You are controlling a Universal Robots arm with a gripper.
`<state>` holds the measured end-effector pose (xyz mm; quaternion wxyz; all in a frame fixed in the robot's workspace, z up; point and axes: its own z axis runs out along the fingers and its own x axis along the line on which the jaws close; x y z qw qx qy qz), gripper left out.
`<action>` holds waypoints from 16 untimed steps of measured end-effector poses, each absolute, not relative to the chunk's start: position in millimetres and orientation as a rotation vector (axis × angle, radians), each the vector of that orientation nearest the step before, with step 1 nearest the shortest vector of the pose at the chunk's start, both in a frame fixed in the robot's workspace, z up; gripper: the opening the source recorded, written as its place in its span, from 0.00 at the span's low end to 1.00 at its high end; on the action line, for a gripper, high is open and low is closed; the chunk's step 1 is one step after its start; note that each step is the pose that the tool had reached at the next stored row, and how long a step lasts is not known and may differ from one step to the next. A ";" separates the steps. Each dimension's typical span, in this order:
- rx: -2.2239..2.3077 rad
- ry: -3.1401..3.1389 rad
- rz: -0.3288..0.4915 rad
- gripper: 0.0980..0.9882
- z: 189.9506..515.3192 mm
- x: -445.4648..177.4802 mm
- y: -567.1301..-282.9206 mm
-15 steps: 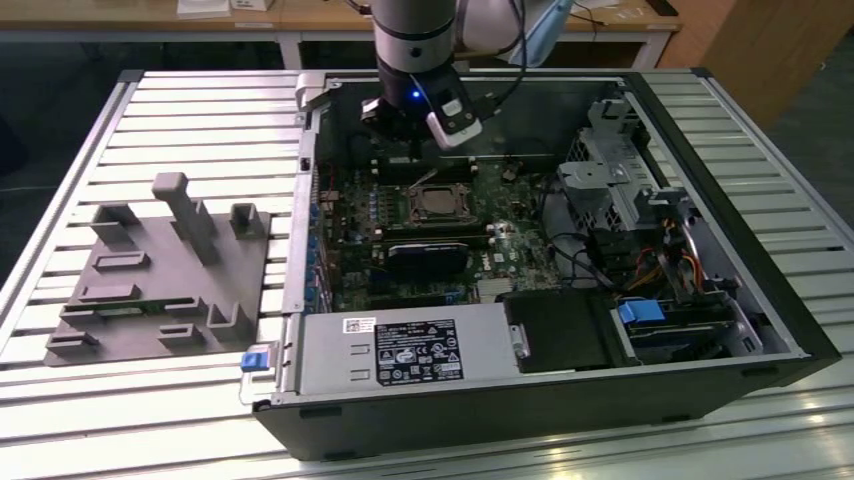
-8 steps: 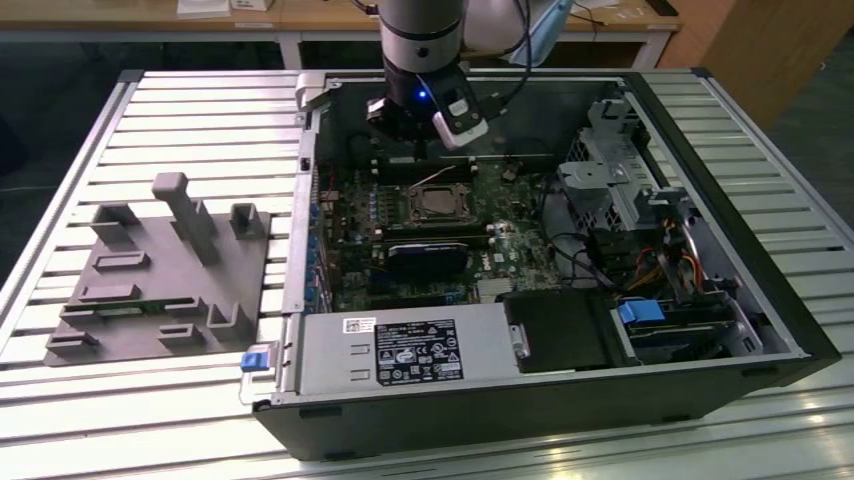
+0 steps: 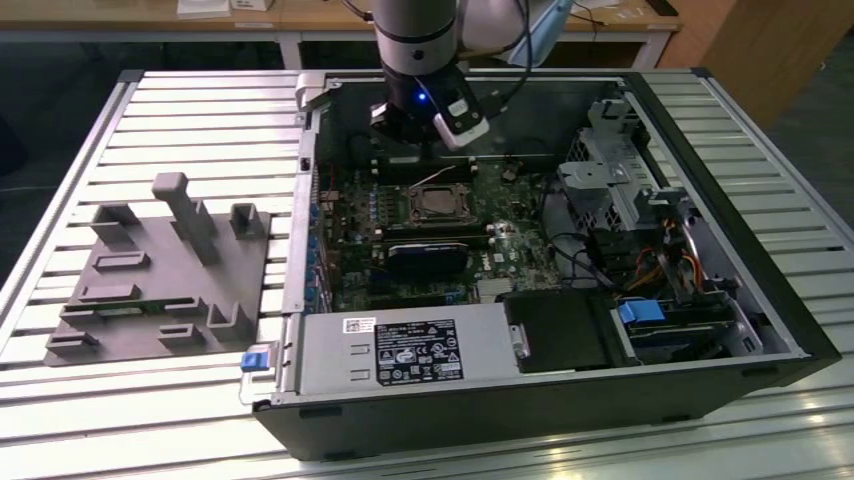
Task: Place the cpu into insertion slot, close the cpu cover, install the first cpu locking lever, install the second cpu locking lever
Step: 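Install the first cpu locking lever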
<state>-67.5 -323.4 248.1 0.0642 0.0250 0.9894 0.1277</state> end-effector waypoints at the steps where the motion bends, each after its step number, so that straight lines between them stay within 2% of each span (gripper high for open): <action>1: 0.073 2.977 0.383 0.00 247.7 -67.7 -323.4; 16: 0.050 2.865 0.368 0.00 237.0 -72.1 -323.5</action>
